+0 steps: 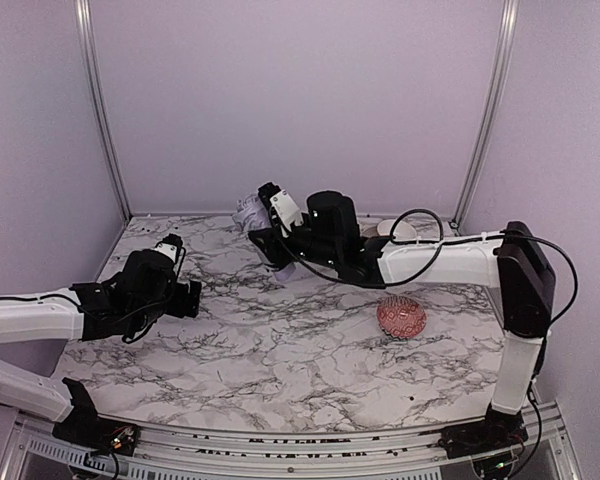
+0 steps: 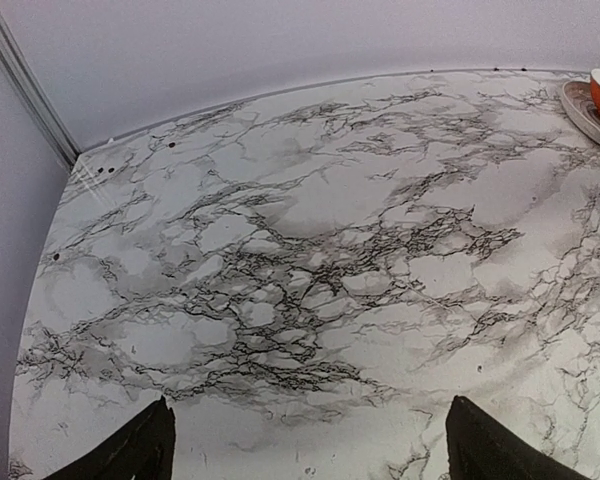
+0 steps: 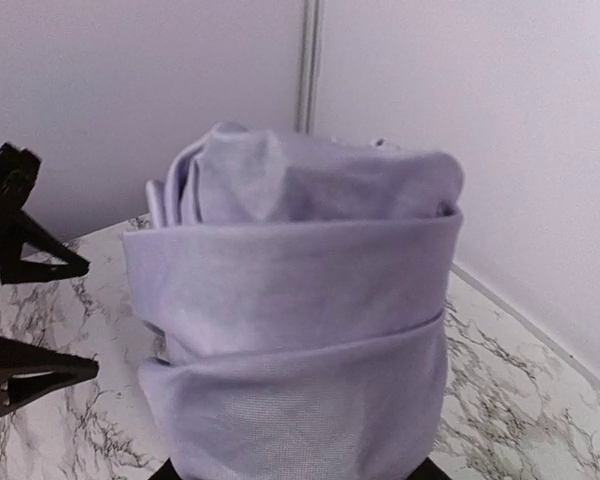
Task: Put away the umbrella
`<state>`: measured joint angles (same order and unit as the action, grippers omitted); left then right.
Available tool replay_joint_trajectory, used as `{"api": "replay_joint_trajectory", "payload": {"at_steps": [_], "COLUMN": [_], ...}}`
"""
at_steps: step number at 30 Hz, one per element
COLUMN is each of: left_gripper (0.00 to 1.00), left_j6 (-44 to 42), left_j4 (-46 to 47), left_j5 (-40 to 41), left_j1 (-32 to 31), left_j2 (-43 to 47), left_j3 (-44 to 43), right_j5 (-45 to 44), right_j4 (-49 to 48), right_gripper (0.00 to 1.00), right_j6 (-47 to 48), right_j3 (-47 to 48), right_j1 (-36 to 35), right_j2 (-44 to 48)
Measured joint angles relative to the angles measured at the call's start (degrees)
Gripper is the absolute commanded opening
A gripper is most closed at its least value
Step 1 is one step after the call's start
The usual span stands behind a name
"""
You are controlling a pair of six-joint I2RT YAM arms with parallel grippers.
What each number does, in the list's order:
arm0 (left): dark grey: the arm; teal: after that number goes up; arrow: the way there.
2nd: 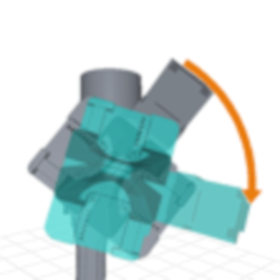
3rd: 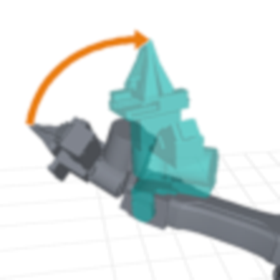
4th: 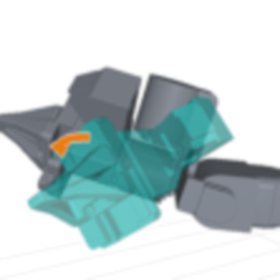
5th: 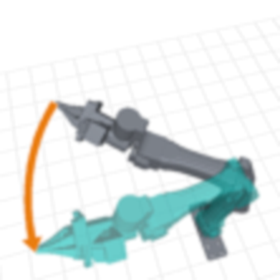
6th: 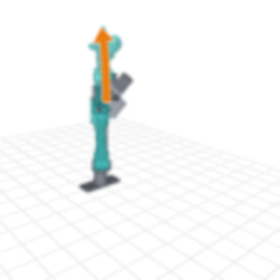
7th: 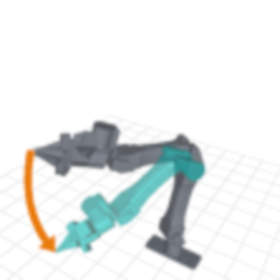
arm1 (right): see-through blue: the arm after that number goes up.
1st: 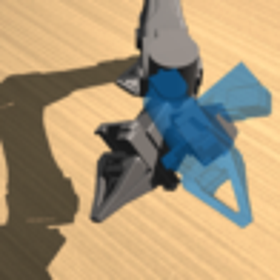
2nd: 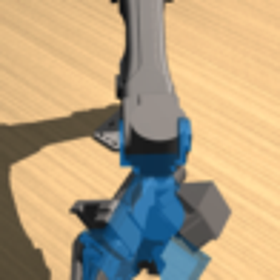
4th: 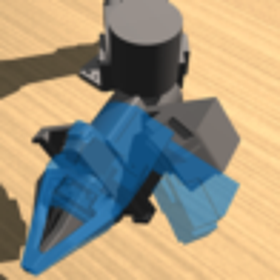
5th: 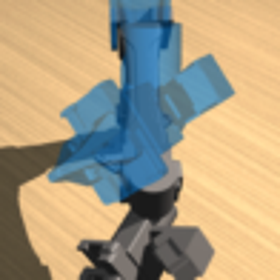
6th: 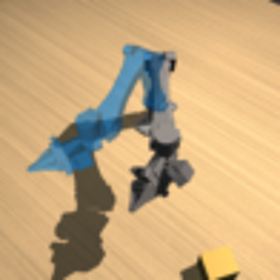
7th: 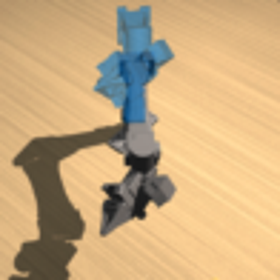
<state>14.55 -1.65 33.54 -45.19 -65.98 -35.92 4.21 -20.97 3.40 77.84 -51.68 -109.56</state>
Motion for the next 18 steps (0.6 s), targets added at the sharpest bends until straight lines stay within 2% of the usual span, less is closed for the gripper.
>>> {"api": "replay_joint_trajectory", "payload": {"at_steps": [4,10,14,18], "left_gripper": [0.95,0.95,0.95,0.95], "left_j6": [0.28,0.85,1.07,1.14], "left_j4": [-0.50,-2.27,-2.86,-3.15], "left_j5": [0.59,0.37,0.33,-0.09], "left_j1": [0.00,0.00,0.00,0.00], "left_j2": [-1.92,-9.11,-10.34,-11.17], "left_j3": [-1.07,-6.62,-7.21,-7.23], "right_j5": [-10.43,-20.06,-26.27,-27.36], "right_j4": [9.18,21.38,36.76,44.30], "right_gripper": [0.11,0.09,0.08,0.09], "right_j6": [-7.08,-25.59,-38.03,-47.21], "right_j3": [2.86,1.95,11.56,15.45], "right_j1": [-0.07,-0.17,-0.33,-0.39], "right_j2": [1.16,0.02,-6.62,-9.49]}}
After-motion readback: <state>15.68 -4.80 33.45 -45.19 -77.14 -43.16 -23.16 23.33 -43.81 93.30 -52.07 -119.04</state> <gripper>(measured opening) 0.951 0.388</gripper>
